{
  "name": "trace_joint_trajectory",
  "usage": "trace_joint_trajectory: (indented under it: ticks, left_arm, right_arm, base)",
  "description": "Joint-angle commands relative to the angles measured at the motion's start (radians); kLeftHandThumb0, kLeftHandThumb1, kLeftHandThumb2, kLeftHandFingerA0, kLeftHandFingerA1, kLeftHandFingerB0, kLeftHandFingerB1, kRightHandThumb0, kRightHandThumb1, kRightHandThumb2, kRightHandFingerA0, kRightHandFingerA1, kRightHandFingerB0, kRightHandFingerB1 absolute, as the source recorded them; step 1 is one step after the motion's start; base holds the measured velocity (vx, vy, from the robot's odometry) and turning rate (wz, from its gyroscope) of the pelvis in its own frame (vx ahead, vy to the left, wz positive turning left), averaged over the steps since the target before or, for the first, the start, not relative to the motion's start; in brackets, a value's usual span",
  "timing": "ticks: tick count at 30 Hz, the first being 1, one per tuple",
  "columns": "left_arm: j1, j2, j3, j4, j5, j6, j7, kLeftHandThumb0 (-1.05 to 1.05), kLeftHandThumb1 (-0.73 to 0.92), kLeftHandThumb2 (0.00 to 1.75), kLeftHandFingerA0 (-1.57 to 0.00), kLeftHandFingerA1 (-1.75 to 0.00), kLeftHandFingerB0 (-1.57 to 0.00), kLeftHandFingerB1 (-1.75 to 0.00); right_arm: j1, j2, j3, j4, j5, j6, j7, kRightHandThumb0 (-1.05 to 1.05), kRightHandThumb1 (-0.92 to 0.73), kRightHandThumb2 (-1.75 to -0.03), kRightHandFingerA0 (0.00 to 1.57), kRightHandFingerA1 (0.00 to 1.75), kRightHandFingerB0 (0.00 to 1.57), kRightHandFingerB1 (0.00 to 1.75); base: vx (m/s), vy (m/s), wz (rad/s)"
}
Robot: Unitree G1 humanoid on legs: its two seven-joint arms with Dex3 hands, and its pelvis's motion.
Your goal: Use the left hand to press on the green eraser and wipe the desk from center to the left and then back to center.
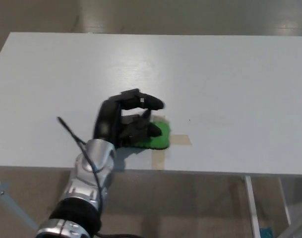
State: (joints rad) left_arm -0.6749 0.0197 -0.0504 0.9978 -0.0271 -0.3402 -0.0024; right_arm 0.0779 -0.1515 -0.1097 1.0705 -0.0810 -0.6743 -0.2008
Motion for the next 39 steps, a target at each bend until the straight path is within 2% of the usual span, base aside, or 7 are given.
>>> trace_joint_trajectory:
  ticks: [1,10,11,12,15,16,39]
  left_arm:
    - [0.039,-0.063,-0.055,-0.027,0.063,0.096,0.008,-0.17,0.80,0.72,-1.13,-0.80,-0.92,-0.89]
    - [0.055,-0.068,-0.066,-0.069,0.062,0.129,-0.008,-0.19,0.84,0.66,-1.12,-0.76,-0.93,-0.82]
    - [0.050,-0.059,-0.061,-0.080,0.053,0.143,-0.031,-0.25,0.82,0.65,-1.08,-0.68,-0.78,-0.44]
    - [0.049,-0.050,-0.057,-0.100,0.040,0.154,-0.061,-0.46,0.69,0.61,-0.56,-0.38,-0.27,-0.30]
    - [0.050,-0.039,-0.053,-0.131,0.025,0.170,-0.102,-0.46,0.69,0.61,-0.56,-0.38,-0.27,-0.30]
    - [0.042,-0.033,-0.046,-0.139,0.005,0.178,-0.143,-0.62,0.58,0.57,0.00,-0.16,-0.06,-0.27]
    - [0.197,0.347,0.100,-1.119,-0.386,0.434,-0.615,-0.82,0.46,0.87,0.00,0.00,0.00,-0.22]
  right_arm:
    - [0.005,-0.003,0.000,-0.004,-0.001,-0.002,-0.001,-0.37,-0.73,-0.62,0.64,0.49,0.50,0.40]
    - [0.004,-0.003,-0.003,-0.007,0.004,-0.001,0.002,-0.37,-0.73,-0.62,0.65,0.49,0.51,0.41]
    - [0.001,-0.002,-0.004,-0.004,0.005,0.001,0.002,-0.37,-0.73,-0.63,0.65,0.49,0.50,0.41]
    - [0.001,-0.002,-0.003,-0.005,0.005,0.003,0.005,-0.37,-0.73,-0.63,0.64,0.49,0.50,0.41]
    - [0.001,-0.002,-0.002,-0.008,0.006,0.005,0.010,-0.37,-0.73,-0.63,0.64,0.49,0.50,0.41]
    - [-0.001,-0.002,-0.003,-0.006,0.007,0.005,0.011,-0.37,-0.73,-0.63,0.64,0.48,0.50,0.41]
    - [0.011,-0.007,-0.005,0.017,0.013,0.005,0.021,-0.37,-0.73,-0.62,0.65,0.51,0.51,0.41]
  base:
    - [0.00,0.000,0.00]
    - [0.00,0.000,0.00]
    - [0.00,0.000,0.00]
    - [0.00,0.000,0.00]
    - [0.00,0.000,0.00]
    - [0.00,0.000,0.00]
    - [0.00,0.000,0.00]
